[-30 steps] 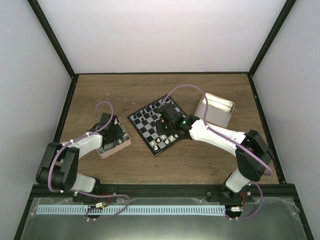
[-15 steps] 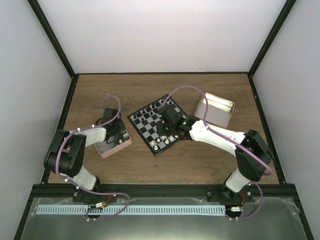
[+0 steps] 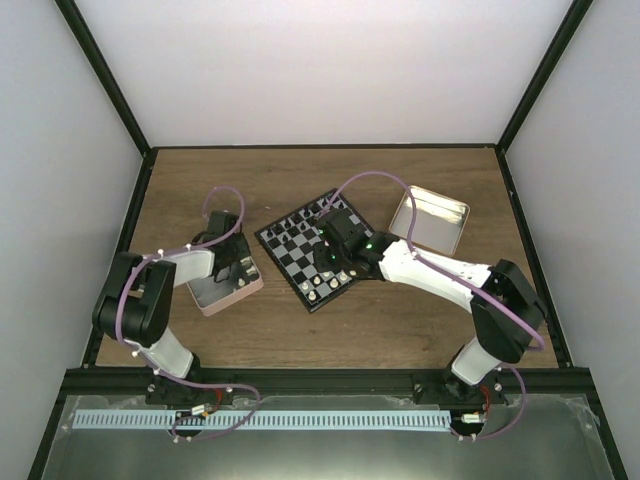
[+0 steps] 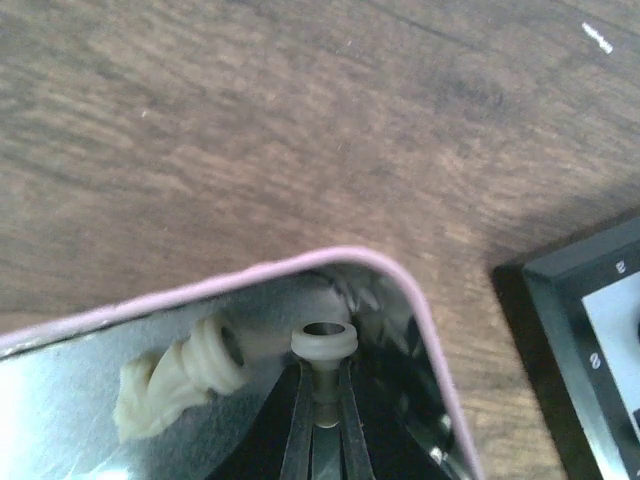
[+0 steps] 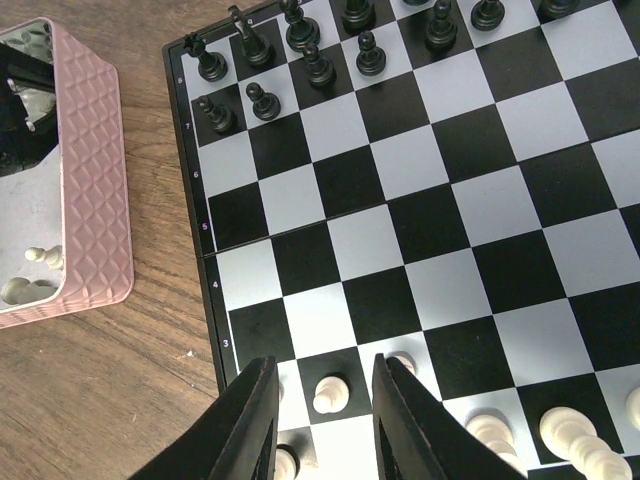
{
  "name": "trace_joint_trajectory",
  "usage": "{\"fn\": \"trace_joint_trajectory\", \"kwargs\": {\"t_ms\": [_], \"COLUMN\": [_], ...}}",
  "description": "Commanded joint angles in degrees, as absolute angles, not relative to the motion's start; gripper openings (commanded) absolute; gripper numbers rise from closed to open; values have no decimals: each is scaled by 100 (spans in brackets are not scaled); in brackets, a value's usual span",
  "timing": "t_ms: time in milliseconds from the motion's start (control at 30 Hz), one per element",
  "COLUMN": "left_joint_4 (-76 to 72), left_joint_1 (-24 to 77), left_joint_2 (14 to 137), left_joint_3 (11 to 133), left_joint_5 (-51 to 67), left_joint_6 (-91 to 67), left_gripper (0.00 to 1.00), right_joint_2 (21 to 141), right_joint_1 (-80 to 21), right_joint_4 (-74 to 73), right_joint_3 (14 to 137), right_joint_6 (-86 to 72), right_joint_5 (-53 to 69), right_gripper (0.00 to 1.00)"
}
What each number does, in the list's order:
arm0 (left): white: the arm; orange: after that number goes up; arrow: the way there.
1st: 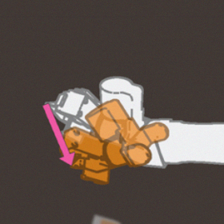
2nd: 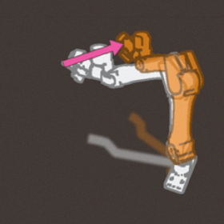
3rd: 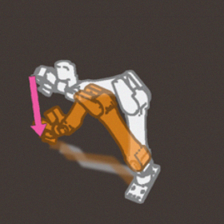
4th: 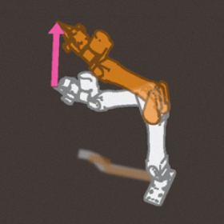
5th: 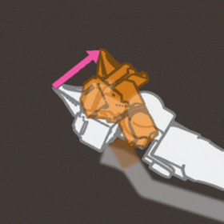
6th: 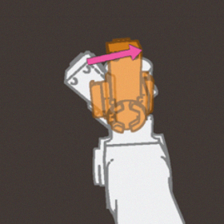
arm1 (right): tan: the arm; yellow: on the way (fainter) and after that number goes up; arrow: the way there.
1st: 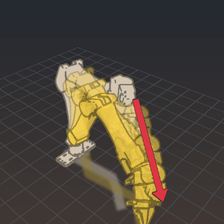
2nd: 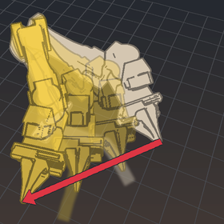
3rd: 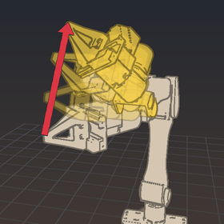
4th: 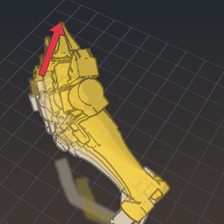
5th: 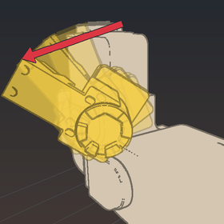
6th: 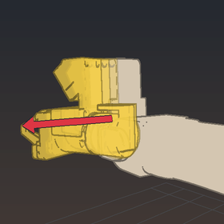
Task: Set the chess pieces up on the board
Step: Pick up the chess piece from the storage box, then place the chess piece on the chessboard.
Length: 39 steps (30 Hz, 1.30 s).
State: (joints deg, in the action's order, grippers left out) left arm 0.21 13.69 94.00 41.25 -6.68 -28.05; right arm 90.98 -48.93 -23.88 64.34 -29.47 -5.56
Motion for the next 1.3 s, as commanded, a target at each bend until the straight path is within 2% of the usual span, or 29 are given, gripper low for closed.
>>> {"fn": "trace_joint_trajectory", "kwargs": {"t_ms": [0, 233, 467, 600, 800, 933, 1100, 1267], "left_joint_4": [624, 1064, 1022, 542, -697, -1043, -1256, -1171], "left_joint_1": [1342, 1358, 1446, 1548, 1775, 2155, 2641, 2710], "left_joint_2": [9121, 8294, 7252, 6861, 7166, 7274, 7314, 7268], "left_joint_3": [3937, 3724, 3648, 3672, 3789, 3940, 4185, 4319], "left_joint_5": [-672, -12, 1433, 2591, 4066, 4402, 4443, 4536], "left_joint_6": [-2906, -3073, -2780, -2832, -3485, -3272, -2904, -2266], "left_gripper": [4, 4, 4, 4, 4, 4, 4, 4], "right_joint_2": [8884, 8748, 8572, 8325, 8042, 7779, 7780, 7686], "right_joint_1": [-4883, -4882, -4763, -4488, -4080, -3797, -3753, -3743], "right_joint_4": [-2304, -2022, -1609, -1154, -971, -890, -1004, -1133], "right_joint_3": [6460, 6409, 6222, 6015, 5999, 5820, 5871, 5866], "right_joint_6": [-3025, -3106, -3428, -3565, -3676, -3890, -3875, -4012], "right_joint_5": [-486, -28, 769, 1676, 2624, 2752, 2959, 3010], "right_gripper": [27, 28, 29, 37, 47, 56, 57, 56]}}
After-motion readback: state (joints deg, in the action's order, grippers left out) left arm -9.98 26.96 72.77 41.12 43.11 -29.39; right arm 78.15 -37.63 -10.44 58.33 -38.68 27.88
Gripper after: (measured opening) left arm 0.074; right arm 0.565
